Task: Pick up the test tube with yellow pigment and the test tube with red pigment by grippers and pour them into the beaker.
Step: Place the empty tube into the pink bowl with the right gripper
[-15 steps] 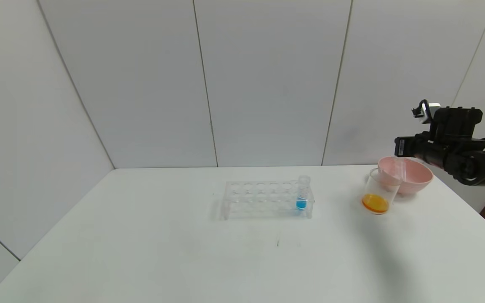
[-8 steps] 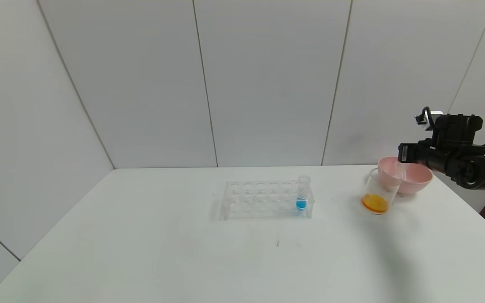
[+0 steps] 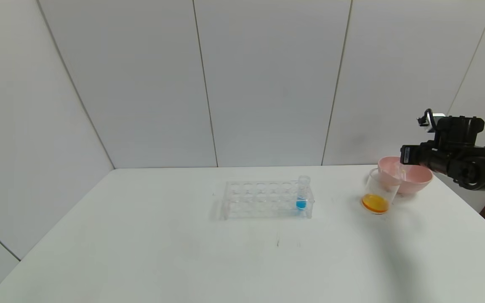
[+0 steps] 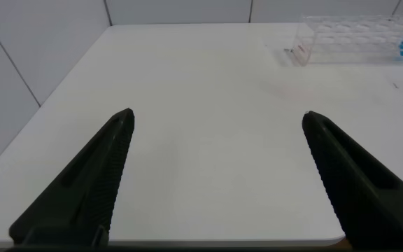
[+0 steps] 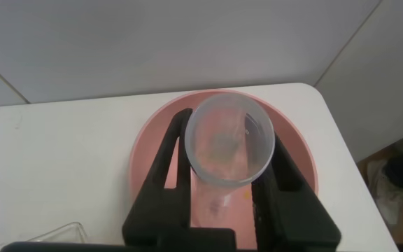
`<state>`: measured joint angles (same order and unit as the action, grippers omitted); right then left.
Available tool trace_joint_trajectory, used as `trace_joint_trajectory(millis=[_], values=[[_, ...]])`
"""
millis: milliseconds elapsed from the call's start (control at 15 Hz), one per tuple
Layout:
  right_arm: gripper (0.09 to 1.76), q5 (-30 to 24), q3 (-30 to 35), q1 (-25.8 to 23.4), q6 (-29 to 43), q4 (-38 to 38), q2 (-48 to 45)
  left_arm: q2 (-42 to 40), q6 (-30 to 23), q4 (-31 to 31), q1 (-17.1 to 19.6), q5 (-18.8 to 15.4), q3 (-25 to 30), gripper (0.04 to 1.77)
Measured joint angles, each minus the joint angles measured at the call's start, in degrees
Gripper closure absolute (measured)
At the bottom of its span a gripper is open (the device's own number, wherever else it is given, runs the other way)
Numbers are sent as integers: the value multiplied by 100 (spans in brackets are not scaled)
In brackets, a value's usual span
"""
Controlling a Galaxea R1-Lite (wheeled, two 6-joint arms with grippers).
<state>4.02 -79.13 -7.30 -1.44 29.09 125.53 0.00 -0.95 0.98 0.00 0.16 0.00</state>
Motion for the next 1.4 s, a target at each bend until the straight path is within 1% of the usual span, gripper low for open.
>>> trace_joint_trajectory(millis=[133, 267, 400, 600, 867, 1000, 1267, 1400], values=[[100, -20, 38, -2, 49, 6, 13, 0, 0, 0, 0, 0, 0, 9], [81, -23, 50, -22, 46, 46, 33, 0, 2, 0, 0, 0, 0, 9], [65, -23, 60, -38, 43, 50, 41, 0, 0, 0, 0, 0, 0, 9], [49, -17, 82, -46, 40, 91, 35, 0, 0, 0, 0, 0, 0, 9], [35, -15, 193, -41, 40, 24, -140, 0, 2, 0, 0, 0, 0, 9], [31, -22, 367, 9, 40, 9, -375, 0, 0, 0, 0, 0, 0, 9], [24, -52, 1069, 234, 46, 52, -1084, 0, 0, 0, 0, 0, 0, 9], [22, -222, 1563, 299, 57, 85, -1530, 0, 0, 0, 0, 0, 0, 9]])
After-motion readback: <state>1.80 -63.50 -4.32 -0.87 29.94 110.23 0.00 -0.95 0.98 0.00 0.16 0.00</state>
